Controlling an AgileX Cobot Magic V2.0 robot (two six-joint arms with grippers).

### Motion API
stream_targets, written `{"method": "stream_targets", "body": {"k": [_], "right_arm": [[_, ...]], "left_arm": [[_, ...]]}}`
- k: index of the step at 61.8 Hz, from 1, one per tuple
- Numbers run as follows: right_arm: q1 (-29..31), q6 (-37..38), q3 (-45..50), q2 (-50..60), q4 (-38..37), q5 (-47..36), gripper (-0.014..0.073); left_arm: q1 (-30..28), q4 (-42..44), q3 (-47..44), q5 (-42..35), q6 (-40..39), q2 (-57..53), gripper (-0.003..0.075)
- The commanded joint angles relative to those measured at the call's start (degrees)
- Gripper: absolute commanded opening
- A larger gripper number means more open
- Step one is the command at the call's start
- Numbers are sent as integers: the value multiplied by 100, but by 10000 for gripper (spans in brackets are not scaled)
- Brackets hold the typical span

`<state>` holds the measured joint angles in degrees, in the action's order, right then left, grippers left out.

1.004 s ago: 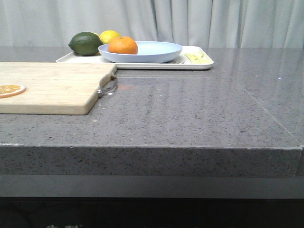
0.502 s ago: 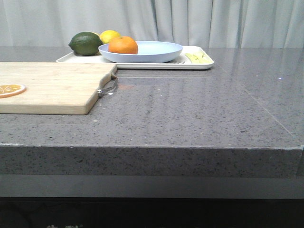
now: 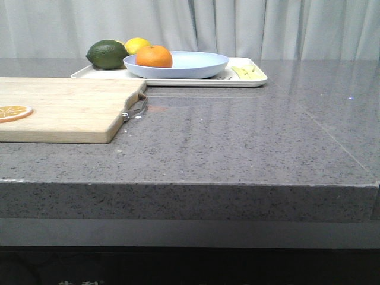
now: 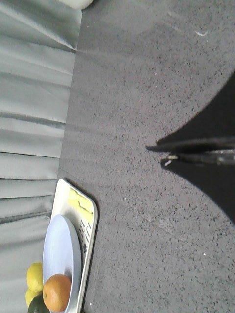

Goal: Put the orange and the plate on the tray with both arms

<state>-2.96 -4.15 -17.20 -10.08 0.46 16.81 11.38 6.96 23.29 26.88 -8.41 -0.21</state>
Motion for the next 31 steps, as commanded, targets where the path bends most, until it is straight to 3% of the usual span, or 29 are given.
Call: {"method": "stream_targets", "body": {"k": [1,31], "right_arm": [[17,-32,-145,-46,-83,-507,-68],[17,-32,-145,-46,-83,-507,-68]], "left_arm": [[-14,-5,133,-531,-47,-95,-17],[-205,-118,-194,-686,-47,-128,-17]]}}
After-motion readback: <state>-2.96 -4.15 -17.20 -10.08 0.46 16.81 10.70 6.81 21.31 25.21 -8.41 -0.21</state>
